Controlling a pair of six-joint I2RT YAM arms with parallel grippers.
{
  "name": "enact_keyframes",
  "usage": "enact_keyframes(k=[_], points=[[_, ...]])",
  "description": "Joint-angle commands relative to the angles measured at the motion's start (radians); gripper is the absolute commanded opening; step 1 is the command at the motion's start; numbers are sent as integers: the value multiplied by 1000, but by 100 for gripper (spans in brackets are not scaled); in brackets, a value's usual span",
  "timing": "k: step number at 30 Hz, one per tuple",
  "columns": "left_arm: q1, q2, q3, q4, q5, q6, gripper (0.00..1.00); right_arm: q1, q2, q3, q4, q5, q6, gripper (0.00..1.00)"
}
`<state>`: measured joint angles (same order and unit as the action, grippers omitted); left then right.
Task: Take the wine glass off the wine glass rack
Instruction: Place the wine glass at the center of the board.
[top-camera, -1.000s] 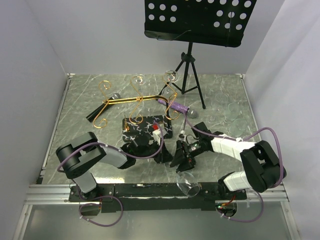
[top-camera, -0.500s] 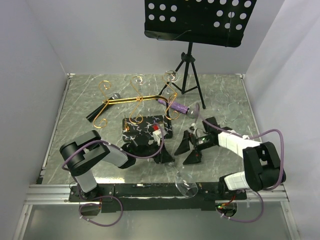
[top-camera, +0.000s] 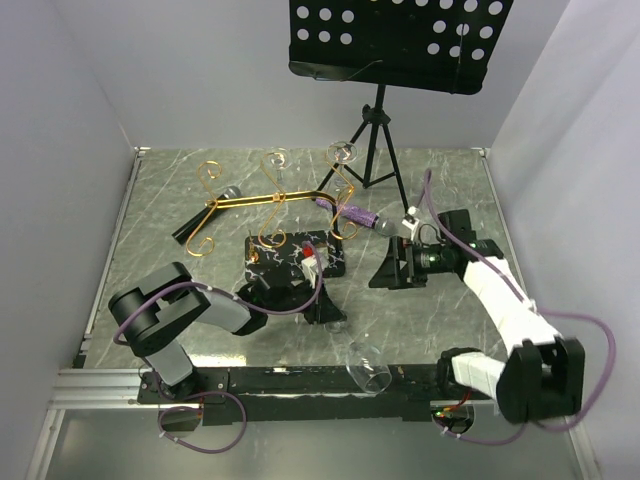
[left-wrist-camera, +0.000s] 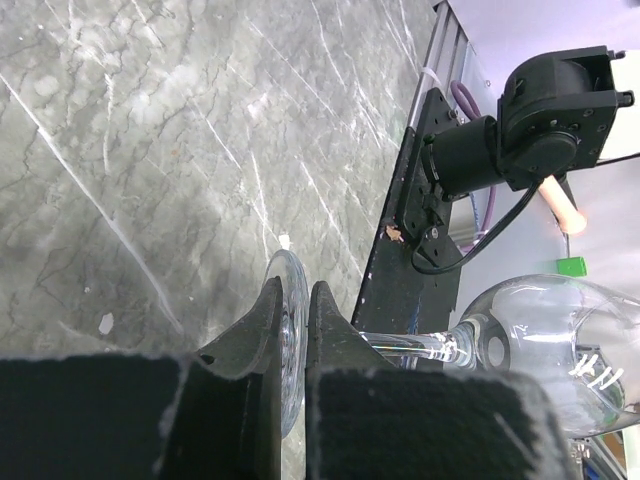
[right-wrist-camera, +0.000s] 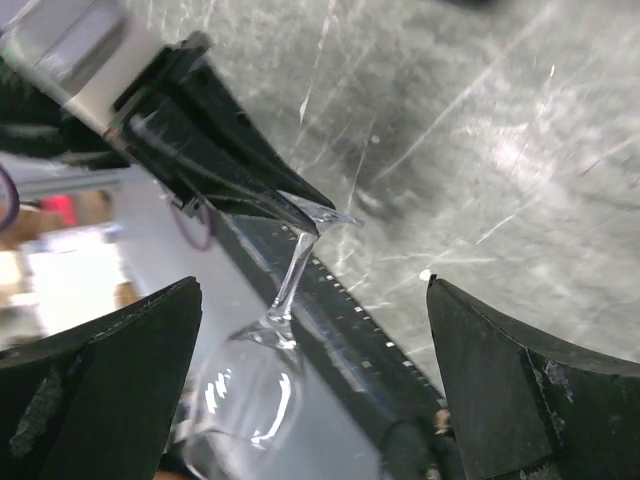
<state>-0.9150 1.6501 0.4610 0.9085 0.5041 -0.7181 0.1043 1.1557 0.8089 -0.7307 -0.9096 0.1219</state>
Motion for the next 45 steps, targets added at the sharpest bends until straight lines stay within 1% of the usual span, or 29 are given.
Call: enact_keyframes(k=[1,4,7,9,11,12,14,15,17,20,24,30,32,34,36,39,41,43,45], points=[[5,-20,4,76,45,-26,1,-34,-166,30,-27,9,-152,100],[11,-4,7,87,62,-40,1,-29,-250,41,24,15,-162,100],[18,-6,8,76,60,-47,1,-3,-295,108,-13,41,-292,100],[25,-4,7,69,62,-52,1,23,-335,148,-83,46,-481,100],[36,-1,2,66,59,-57,1,69,-401,144,-185,67,-733,100],[39,4,4,64,56,-60,1,110,-456,125,-215,84,-852,100],[47,13,8,70,62,-72,1,164,-540,69,-242,133,-1023,100],[48,17,11,73,68,-75,1,179,-579,44,-245,149,-1088,100],[47,25,16,79,77,-86,1,198,-638,-12,-269,138,-1279,100],[48,33,18,87,77,-98,1,207,-708,-77,-282,117,-1453,100],[48,53,27,96,91,-109,1,207,-717,-125,-335,91,-1634,100],[48,57,38,109,112,-129,1,213,-663,-122,-346,20,-1662,100],[48,51,48,135,160,-126,1,219,-654,-128,-335,15,-1638,100],[47,62,64,148,210,-113,1,221,-648,-129,-352,9,-1656,100],[47,71,67,144,211,-119,1,221,-649,-126,-364,-20,-1662,100],[53,85,68,167,211,-152,1,229,-652,-111,-462,-67,-1743,100],[54,100,88,171,229,-162,1,232,-659,-120,-481,-69,-1769,100],[53,117,110,173,247,-176,1,235,-659,-129,-443,-68,-1734,100],[57,129,128,158,252,-187,1,241,-633,-119,-395,-71,-1664,100]])
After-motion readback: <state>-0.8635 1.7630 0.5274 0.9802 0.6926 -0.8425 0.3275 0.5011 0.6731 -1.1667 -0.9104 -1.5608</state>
